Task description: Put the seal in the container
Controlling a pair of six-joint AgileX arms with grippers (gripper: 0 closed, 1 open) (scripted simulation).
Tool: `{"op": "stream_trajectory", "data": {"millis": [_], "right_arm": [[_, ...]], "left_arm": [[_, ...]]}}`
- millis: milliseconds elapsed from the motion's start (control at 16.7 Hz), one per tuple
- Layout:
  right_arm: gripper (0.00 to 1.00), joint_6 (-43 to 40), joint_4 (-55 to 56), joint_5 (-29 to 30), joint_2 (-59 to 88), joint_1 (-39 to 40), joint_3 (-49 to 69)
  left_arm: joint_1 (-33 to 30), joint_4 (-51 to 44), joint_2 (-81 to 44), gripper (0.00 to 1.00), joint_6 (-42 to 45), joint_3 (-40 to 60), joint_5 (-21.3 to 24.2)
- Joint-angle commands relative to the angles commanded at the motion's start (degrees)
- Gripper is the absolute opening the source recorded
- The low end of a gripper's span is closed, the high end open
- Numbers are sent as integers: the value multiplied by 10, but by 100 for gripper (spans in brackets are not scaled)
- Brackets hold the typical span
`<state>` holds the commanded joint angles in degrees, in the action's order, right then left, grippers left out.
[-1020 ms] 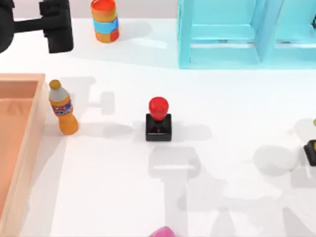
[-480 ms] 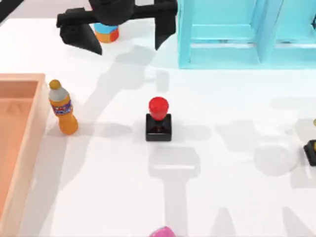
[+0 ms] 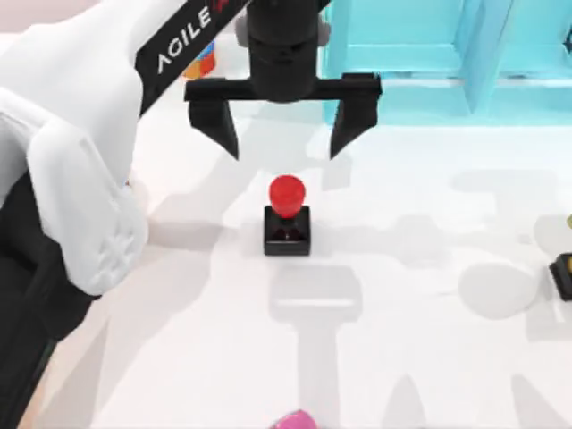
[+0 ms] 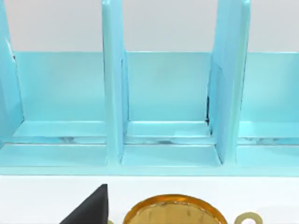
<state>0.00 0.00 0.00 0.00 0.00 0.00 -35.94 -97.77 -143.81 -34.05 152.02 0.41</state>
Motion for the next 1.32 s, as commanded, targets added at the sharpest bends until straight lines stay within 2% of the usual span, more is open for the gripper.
{"op": "stream_trajectory", "data": {"millis": [540, 1080, 1320], "right_arm": [[100, 0, 0, 0, 0, 0, 0], [100, 0, 0, 0, 0, 0, 0], [100, 0, 0, 0, 0, 0, 0]], "left_arm": [[1, 17, -3, 100, 0, -15, 0], [0, 240, 46, 100, 0, -294, -1], [0, 275, 52, 100, -1, -332, -1]]}}
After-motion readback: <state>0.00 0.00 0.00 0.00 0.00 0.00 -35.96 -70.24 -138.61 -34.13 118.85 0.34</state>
